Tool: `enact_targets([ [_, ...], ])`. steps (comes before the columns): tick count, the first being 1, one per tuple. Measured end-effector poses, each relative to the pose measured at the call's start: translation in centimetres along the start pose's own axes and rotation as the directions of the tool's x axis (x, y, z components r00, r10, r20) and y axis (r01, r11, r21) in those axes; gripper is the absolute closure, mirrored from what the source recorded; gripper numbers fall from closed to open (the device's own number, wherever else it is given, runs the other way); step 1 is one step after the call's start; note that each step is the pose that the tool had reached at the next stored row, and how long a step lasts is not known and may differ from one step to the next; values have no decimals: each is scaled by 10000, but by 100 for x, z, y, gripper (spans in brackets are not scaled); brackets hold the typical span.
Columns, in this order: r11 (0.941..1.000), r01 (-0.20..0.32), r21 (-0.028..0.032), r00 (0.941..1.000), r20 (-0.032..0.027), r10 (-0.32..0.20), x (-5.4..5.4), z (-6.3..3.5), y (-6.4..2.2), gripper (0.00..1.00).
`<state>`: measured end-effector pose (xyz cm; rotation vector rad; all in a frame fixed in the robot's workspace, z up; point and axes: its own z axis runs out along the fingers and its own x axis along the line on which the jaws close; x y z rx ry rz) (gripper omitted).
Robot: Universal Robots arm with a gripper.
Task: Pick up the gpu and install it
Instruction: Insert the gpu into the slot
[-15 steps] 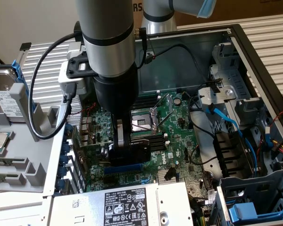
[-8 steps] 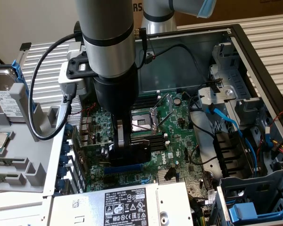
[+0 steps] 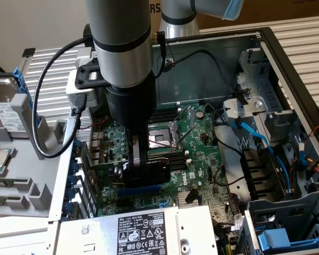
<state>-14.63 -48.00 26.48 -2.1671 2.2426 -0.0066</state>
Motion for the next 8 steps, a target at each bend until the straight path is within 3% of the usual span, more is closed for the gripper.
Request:
enact_targets([
  [8, 10000, 2, 23, 10000, 0, -2, 1, 2, 6, 74],
])
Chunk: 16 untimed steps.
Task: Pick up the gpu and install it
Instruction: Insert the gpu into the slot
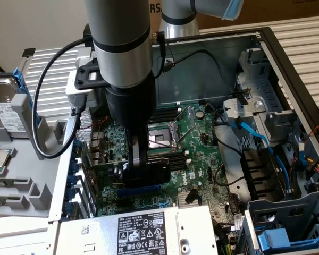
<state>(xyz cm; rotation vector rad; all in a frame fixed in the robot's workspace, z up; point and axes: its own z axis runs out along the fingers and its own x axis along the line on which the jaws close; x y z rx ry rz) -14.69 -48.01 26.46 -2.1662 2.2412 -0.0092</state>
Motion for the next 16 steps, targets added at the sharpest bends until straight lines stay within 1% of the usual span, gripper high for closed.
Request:
enact_targets([
  [13, 10000, -2, 40, 10000, 2, 2, 12, 1, 8, 74],
  [15, 10000, -1, 66, 10000, 2, 1, 13, 0, 8, 74],
  [16, 10000, -4, 89, 10000, 7, 4, 12, 0, 8, 74],
])
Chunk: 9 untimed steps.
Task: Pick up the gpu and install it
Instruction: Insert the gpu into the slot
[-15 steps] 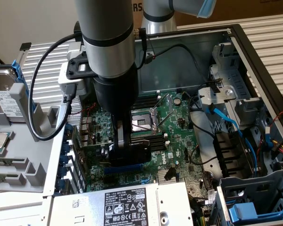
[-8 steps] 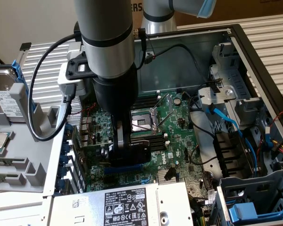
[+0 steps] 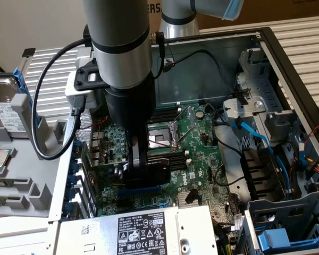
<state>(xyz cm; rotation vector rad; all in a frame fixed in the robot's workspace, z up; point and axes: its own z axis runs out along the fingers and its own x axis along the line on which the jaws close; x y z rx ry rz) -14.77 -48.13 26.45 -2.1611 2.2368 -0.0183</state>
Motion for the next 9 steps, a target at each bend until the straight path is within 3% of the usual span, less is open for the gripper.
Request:
enact_targets([
  [9, 10000, -51, 59, 10000, 5, 51, -1, 5, 1, 74],
])
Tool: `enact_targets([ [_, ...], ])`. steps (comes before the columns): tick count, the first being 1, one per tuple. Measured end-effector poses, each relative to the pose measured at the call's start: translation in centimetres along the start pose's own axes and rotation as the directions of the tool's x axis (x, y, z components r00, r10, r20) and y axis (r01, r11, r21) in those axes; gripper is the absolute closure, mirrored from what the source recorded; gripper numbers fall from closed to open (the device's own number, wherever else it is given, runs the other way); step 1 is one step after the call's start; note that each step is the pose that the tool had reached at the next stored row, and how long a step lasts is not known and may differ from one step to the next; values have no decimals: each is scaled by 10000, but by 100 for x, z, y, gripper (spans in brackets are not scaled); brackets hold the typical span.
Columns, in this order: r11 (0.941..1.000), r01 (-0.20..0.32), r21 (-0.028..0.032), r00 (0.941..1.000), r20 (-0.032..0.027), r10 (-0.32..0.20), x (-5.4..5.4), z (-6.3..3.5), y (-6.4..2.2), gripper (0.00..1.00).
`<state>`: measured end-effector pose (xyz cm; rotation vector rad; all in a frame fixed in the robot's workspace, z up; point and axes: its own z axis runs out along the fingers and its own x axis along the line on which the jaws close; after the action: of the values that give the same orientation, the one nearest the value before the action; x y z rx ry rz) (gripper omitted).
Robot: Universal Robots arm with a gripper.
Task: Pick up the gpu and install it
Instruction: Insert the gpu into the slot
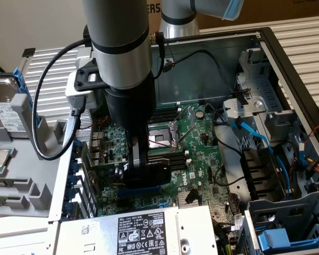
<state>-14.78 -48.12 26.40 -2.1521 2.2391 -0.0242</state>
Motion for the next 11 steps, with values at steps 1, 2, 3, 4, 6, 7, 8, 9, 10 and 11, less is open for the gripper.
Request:
enact_targets([
  [1, 10000, -3, 4, 10000, 0, 3, 0, 1, 1, 74],
  [2, 10000, -7, 8, 10000, 0, 7, 0, 2, 3, 74],
  [3, 10000, -8, 12, 10000, 1, 8, 0, 4, 5, 74],
  [4, 10000, -8, 16, 10000, 2, 8, 0, 6, 8, 74],
  [6, 10000, -8, 23, 10000, 2, 8, 0, 8, 13, 74],
  [7, 10000, -7, 24, 10000, 2, 7, 0, 8, 13, 74],
  [8, 10000, -7, 24, 10000, 1, 7, 0, 8, 12, 74],
  [9, 10000, -8, 24, 10000, 1, 8, 1, 7, 12, 74],
  [10, 10000, -8, 24, 10000, 1, 8, 1, 8, 12, 74],
  [11, 10000, -8, 25, 10000, 0, 8, 1, 8, 11, 74],
])
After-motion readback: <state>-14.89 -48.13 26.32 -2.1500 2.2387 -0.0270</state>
